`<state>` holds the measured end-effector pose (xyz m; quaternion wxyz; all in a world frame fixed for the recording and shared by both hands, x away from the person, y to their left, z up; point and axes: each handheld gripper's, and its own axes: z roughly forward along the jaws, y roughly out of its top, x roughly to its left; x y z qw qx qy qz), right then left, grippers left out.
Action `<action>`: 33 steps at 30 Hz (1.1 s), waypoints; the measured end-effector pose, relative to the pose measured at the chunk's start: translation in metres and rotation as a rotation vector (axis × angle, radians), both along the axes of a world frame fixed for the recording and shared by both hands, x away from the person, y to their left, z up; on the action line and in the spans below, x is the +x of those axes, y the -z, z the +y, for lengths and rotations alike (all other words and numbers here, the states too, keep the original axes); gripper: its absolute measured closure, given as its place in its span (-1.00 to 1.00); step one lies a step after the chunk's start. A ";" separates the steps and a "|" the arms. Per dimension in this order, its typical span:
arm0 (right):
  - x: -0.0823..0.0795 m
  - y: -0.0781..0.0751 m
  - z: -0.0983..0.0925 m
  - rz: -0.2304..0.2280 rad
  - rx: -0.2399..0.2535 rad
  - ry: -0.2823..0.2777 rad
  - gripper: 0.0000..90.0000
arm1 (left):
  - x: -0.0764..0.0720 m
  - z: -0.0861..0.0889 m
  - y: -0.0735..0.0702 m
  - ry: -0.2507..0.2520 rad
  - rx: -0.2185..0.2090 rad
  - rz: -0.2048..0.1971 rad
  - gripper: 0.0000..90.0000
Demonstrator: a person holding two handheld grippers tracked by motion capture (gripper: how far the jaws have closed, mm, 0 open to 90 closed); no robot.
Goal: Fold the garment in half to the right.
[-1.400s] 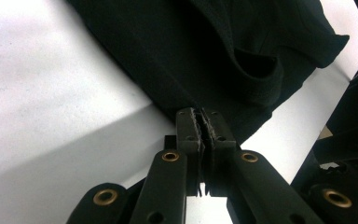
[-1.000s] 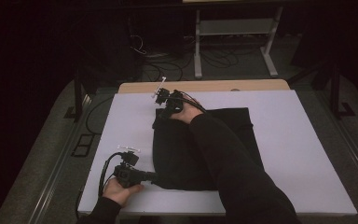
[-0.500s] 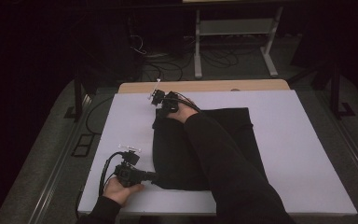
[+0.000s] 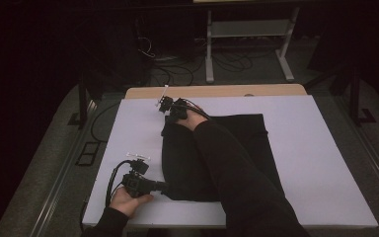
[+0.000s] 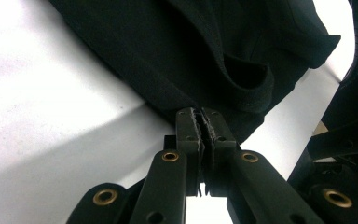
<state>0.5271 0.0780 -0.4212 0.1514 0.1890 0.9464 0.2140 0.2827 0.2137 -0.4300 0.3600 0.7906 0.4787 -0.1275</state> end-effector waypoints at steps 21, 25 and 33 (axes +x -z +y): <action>-0.018 -0.009 0.002 -0.112 -0.107 -0.062 0.95 | -0.001 -0.001 -0.003 0.001 -0.023 -0.015 0.90; -0.023 -0.019 -0.005 -0.141 -0.094 -0.066 0.95 | -0.002 -0.005 -0.006 0.002 -0.037 -0.030 0.90; -0.033 -0.036 -0.028 -0.195 -0.056 -0.060 0.95 | -0.005 -0.020 -0.017 0.023 -0.080 -0.081 0.90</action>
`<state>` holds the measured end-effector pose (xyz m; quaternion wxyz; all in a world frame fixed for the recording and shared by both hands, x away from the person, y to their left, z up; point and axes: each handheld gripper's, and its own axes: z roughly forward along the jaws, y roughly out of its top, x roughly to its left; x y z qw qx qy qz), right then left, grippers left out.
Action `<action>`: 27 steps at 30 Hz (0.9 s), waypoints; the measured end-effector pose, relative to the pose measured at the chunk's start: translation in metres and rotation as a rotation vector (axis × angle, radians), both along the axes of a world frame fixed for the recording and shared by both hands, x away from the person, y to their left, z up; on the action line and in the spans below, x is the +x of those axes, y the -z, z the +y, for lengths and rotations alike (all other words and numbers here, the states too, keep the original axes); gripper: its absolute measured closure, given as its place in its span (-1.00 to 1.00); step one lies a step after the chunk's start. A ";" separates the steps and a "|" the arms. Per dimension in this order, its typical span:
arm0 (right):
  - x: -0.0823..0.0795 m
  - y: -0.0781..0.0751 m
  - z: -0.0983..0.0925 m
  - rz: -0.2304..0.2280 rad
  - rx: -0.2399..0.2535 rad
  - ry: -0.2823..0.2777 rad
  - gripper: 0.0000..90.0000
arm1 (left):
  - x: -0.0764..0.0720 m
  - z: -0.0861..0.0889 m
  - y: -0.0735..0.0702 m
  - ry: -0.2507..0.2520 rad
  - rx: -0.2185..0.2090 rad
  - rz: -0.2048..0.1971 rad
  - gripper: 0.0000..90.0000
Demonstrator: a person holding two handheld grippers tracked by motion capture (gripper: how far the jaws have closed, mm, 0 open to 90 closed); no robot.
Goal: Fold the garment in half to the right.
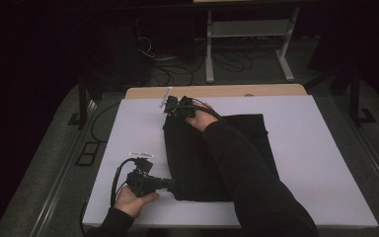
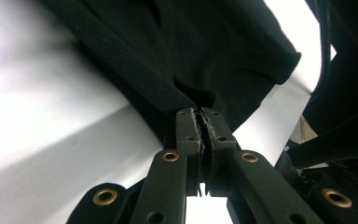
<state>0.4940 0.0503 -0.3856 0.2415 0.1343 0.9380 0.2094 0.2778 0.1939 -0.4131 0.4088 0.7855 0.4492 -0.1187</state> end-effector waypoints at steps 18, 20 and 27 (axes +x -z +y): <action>-0.010 -0.043 -0.066 -0.064 0.113 0.060 0.95 | 0.002 -0.039 -0.029 0.074 -0.132 -0.041 0.90; -0.010 -0.047 -0.074 -0.066 0.129 0.071 0.95 | 0.004 -0.048 -0.032 0.098 -0.130 -0.045 0.90; -0.010 -0.049 -0.103 -0.068 0.181 0.100 0.95 | 0.012 -0.079 -0.038 0.161 -0.160 -0.055 0.90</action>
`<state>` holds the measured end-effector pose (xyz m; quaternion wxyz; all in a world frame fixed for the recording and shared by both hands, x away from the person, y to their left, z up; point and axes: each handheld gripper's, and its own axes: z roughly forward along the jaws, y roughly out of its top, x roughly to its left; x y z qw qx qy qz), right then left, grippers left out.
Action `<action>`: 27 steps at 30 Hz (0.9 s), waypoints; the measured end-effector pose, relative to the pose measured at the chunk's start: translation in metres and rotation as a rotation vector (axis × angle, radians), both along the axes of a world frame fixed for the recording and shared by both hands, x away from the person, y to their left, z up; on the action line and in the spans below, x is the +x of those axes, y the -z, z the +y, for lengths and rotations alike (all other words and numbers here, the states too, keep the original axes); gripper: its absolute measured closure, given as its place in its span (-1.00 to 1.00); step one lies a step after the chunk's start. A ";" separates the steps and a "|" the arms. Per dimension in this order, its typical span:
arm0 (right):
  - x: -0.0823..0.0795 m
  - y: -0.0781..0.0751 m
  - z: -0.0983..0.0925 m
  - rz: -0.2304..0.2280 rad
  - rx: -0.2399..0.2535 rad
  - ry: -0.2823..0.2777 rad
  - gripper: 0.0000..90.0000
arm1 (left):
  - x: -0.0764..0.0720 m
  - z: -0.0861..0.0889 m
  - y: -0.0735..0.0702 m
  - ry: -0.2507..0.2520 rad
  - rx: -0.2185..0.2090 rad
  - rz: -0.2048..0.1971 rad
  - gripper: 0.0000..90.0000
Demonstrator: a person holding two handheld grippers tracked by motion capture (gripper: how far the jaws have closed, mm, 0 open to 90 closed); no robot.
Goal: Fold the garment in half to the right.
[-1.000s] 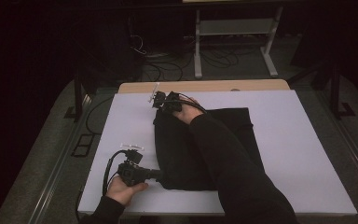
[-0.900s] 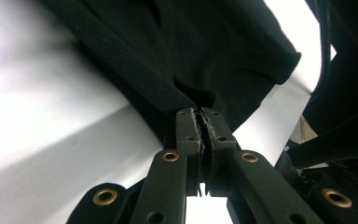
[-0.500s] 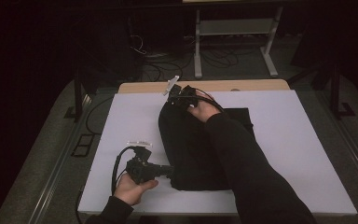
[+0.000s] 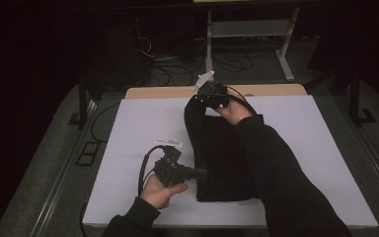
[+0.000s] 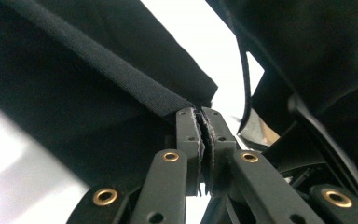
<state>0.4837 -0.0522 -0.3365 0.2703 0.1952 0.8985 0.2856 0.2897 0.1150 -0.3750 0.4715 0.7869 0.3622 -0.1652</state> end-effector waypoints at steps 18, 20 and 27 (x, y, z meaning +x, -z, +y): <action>-0.006 0.005 -0.064 -0.001 0.110 0.072 0.95 | 0.012 -0.062 -0.002 0.098 -0.024 -0.005 0.90; -0.006 0.006 -0.071 -0.002 0.116 0.077 0.95 | 0.013 -0.067 0.000 0.108 -0.028 -0.003 0.90; -0.008 0.012 -0.093 0.020 0.156 0.108 0.95 | 0.017 -0.089 0.007 0.122 -0.029 0.011 0.91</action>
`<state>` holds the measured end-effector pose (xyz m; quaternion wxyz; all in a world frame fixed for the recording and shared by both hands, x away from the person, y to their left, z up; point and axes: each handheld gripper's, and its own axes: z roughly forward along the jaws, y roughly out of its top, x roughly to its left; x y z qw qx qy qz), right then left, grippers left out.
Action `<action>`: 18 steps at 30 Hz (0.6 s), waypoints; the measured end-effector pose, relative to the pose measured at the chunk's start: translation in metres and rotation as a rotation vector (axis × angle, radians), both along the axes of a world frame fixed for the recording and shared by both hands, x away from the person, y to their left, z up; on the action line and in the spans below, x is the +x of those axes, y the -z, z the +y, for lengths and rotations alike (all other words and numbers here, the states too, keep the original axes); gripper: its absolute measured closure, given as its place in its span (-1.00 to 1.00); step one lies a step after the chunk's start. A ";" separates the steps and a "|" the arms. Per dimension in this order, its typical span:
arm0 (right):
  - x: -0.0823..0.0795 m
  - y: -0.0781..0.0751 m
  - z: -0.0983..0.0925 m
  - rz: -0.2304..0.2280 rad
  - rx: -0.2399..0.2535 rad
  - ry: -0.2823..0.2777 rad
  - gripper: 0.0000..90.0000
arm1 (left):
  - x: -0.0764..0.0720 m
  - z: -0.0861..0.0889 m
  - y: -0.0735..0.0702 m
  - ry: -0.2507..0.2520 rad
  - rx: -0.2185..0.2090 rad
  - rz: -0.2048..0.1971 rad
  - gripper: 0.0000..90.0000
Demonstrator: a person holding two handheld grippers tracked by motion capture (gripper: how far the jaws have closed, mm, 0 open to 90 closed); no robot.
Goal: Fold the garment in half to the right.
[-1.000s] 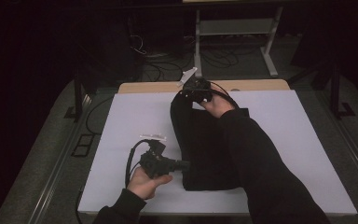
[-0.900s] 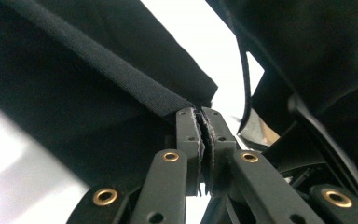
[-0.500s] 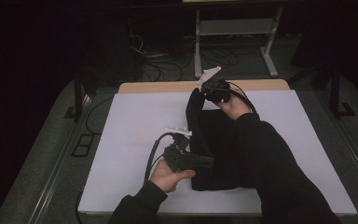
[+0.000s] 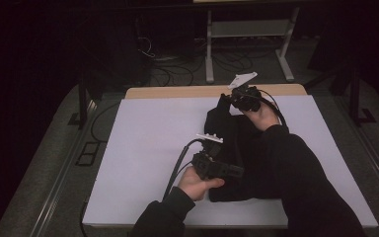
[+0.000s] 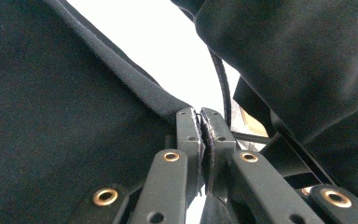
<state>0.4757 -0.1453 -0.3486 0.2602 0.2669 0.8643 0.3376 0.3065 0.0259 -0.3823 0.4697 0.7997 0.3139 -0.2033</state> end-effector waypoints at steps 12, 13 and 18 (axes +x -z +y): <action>-0.003 0.011 -0.031 0.028 0.036 0.036 0.95 | 0.005 -0.029 0.015 0.029 0.017 0.026 0.91; -0.003 0.012 -0.033 0.035 0.038 0.043 0.95 | 0.006 -0.031 0.016 0.032 0.020 0.027 0.91; -0.003 0.019 -0.044 0.058 0.050 0.064 0.95 | 0.008 -0.041 0.023 0.040 0.057 0.031 0.91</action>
